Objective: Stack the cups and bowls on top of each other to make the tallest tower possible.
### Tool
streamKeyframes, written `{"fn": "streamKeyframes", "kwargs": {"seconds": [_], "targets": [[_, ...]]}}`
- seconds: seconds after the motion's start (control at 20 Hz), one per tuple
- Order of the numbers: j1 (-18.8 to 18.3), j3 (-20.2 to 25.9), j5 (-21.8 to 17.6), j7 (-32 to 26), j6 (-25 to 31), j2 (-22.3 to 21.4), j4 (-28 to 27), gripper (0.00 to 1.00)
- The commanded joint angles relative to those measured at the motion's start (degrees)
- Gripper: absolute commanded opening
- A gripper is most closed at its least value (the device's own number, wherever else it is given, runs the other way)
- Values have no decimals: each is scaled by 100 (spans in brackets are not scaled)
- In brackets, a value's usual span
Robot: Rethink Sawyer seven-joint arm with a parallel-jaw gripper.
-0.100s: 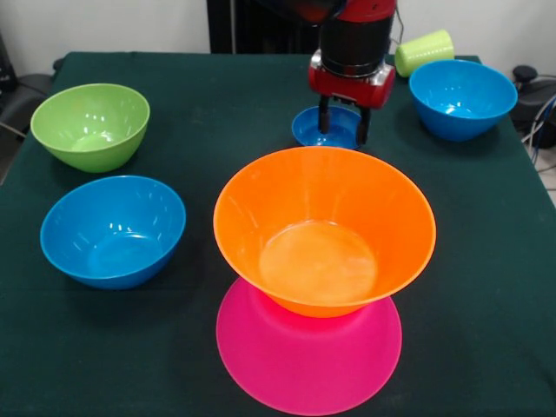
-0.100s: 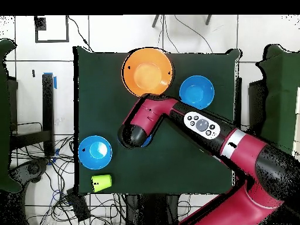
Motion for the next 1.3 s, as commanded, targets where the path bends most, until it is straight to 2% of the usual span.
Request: {"fn": "streamKeyframes", "kwargs": {"seconds": [0.05, 0.35, 0.45, 0.55, 0.65, 1.1, 1.3], "targets": [[121, -724, -242, -1821, 30, 361, 457, 100], [70, -743, -220, -2031, 10, 515, 575, 100], [119, -791, -313, -1523, 78, 407, 497, 100], [69, -865, -220, -505, 207, 386, 339, 100], [10, -889, -82, -127, 264, 439, 296, 100], [-56, -884, 72, -241, 263, 518, 314, 100], [-14, -767, 336, -175, 479, 425, 232, 100]]}}
